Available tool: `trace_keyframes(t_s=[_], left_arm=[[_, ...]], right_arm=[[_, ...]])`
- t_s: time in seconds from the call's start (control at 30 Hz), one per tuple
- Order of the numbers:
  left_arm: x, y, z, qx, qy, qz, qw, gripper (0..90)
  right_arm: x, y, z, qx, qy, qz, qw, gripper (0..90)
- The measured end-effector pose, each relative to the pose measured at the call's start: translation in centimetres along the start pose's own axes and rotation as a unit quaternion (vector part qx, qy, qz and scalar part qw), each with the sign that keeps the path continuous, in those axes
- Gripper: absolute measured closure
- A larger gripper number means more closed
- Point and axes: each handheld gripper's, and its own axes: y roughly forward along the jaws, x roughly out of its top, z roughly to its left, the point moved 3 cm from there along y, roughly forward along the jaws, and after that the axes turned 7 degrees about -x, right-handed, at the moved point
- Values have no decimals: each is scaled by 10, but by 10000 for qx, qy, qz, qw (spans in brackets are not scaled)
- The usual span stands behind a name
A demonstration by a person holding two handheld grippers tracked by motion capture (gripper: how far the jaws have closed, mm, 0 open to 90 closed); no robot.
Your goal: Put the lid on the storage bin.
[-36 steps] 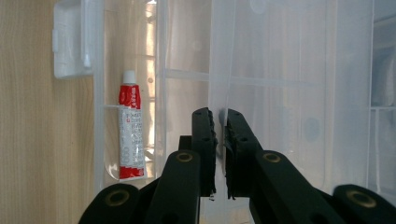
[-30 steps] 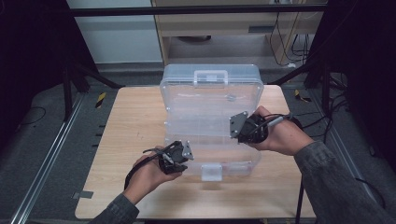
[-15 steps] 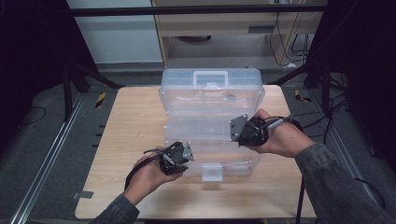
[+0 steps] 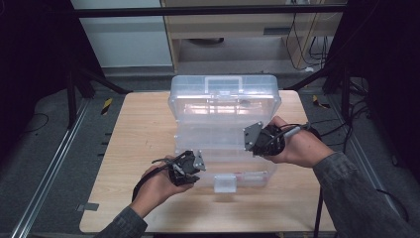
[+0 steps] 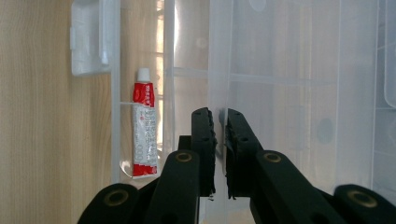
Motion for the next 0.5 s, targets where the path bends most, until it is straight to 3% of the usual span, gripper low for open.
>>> trace_keyframes(t_s=[0.3, 0.5], left_arm=[[-4, -18, -2, 37, -126, -378, 9992, 566], [-4, -36, -7, -26, -224, -874, 9959, 528]], right_arm=[[0, 0, 0, -11, -3, 0, 10000, 833], [-1, 0, 0, -38, -17, -9, 10000, 830]])
